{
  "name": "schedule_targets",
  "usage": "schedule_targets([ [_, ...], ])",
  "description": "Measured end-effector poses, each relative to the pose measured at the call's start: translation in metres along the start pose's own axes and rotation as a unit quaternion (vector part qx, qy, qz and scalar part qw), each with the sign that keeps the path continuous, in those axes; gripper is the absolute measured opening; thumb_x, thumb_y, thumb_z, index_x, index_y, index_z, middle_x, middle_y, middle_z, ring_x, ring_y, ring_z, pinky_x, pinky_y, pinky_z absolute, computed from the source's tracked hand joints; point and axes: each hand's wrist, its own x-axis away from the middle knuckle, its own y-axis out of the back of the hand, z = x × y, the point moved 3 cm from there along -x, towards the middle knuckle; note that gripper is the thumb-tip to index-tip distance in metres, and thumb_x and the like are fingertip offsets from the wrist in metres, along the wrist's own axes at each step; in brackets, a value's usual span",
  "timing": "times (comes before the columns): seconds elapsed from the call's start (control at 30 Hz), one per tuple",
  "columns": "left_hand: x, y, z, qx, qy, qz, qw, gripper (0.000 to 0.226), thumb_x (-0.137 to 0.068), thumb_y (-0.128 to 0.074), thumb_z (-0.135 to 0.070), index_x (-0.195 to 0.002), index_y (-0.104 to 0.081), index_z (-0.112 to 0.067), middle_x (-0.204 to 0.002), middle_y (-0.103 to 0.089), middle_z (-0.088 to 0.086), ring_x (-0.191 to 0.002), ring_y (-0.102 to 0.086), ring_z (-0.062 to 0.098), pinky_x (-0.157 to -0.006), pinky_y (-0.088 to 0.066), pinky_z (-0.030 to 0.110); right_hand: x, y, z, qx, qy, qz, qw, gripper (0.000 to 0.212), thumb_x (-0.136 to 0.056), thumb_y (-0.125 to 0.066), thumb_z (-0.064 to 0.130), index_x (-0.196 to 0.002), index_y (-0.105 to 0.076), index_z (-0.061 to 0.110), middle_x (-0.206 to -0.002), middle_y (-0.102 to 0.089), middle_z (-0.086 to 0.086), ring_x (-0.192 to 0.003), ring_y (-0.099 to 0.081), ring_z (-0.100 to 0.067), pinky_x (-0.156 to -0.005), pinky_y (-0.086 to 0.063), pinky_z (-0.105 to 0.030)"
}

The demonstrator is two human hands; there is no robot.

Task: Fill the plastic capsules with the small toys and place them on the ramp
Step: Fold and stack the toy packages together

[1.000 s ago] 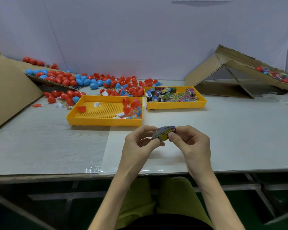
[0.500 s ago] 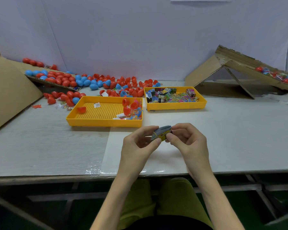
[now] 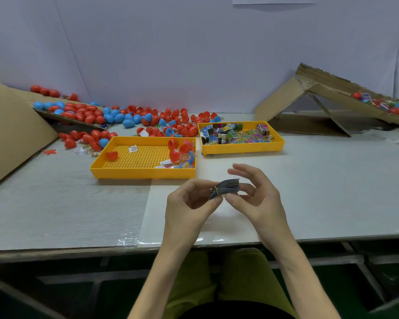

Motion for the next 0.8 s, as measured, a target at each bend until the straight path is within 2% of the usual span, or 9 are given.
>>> schedule_targets([
  [0.07,0.0003,-0.0003,-0.0001,-0.006,0.0,0.005,1.0,0.027,-0.082,-0.077,0.003,-0.098,-0.073,-0.019,-0.096,-0.078,-0.002,-0.093,-0.074,0.014,-0.079,-0.056,0.022,0.0004,0.0009,0.0002,-0.004,0.004,0.002,1.0,0.052,-0.078,-0.076,0.016,-0.125,-0.059,0.028,-0.124,-0.066,0.008,-0.106,-0.067,-0.019,-0.084,-0.058,-0.033],
  [0.2,0.0002,-0.001,-0.0011,0.0,-0.006,0.006,1.0,0.029,-0.083,-0.074,0.006,-0.099,-0.073,-0.017,-0.097,-0.078,-0.002,-0.095,-0.074,0.014,-0.08,-0.056,0.02,0.0015,0.0012,0.0004,-0.015,0.003,0.011,1.0,0.037,-0.079,-0.075,0.016,-0.112,-0.068,0.03,-0.113,-0.071,0.004,-0.106,-0.067,-0.019,-0.08,-0.054,-0.025],
  [0.37,-0.0006,-0.0009,-0.0001,0.003,0.001,-0.002,1.0,0.032,-0.085,-0.072,0.007,-0.107,-0.073,-0.017,-0.106,-0.077,-0.004,-0.099,-0.073,0.014,-0.086,-0.057,0.024,0.0027,0.0009,0.001,-0.002,0.019,0.001,1.0,0.022,-0.079,-0.077,0.014,-0.099,-0.071,0.023,-0.1,-0.071,0.001,-0.103,-0.067,-0.02,-0.081,-0.054,-0.025],
  [0.47,-0.003,0.0006,0.002,0.003,0.036,0.004,0.999,0.027,-0.087,-0.074,-0.008,-0.111,-0.071,-0.019,-0.11,-0.076,-0.003,-0.101,-0.073,0.016,-0.088,-0.058,0.032,0.0035,0.0015,0.0012,0.001,0.036,-0.02,0.999,0.027,-0.079,-0.08,0.003,-0.095,-0.072,0.023,-0.099,-0.07,0.002,-0.1,-0.069,-0.018,-0.081,-0.055,-0.021],
  [0.53,-0.0039,0.0014,0.0023,0.017,0.063,0.01,0.998,0.026,-0.083,-0.073,-0.021,-0.109,-0.072,-0.019,-0.104,-0.076,0.003,-0.098,-0.073,0.021,-0.088,-0.059,0.036,0.004,0.0011,0.0022,0.002,0.046,-0.02,0.999,0.033,-0.079,-0.079,-0.002,-0.093,-0.073,0.027,-0.1,-0.069,0.003,-0.101,-0.069,-0.02,-0.082,-0.055,-0.021],
  [0.6,-0.0047,0.0019,0.0019,-0.004,0.072,0.008,0.997,0.023,-0.082,-0.075,-0.024,-0.105,-0.073,-0.023,-0.098,-0.077,0.001,-0.095,-0.073,0.02,-0.084,-0.059,0.033,0.0035,0.0006,0.0021,0.001,0.044,-0.015,0.999,0.036,-0.079,-0.078,-0.004,-0.091,-0.074,0.029,-0.103,-0.07,0.003,-0.102,-0.069,-0.02,-0.083,-0.055,-0.022],
  [0.67,-0.0046,0.0018,0.0027,-0.029,0.067,-0.002,0.997,0.021,-0.084,-0.079,-0.017,-0.101,-0.074,-0.027,-0.095,-0.077,-0.004,-0.093,-0.073,0.015,-0.08,-0.058,0.027,0.0024,0.0004,0.0009,-0.004,0.029,-0.015,0.999,0.034,-0.08,-0.075,-0.006,-0.091,-0.075,0.026,-0.105,-0.071,0.001,-0.103,-0.07,-0.019,-0.086,-0.056,-0.023],
  [0.8,-0.0036,0.0016,0.0043,-0.043,0.066,-0.018,0.997,0.029,-0.084,-0.078,-0.009,-0.104,-0.076,-0.03,-0.098,-0.076,-0.01,-0.093,-0.073,0.01,-0.077,-0.056,0.019,0.0016,-0.0004,-0.0015,-0.017,0.0,-0.032,0.999,0.026,-0.085,-0.07,-0.006,-0.086,-0.075,0.019,-0.104,-0.074,0.001,-0.098,-0.072,-0.016,-0.084,-0.056,-0.023],
])
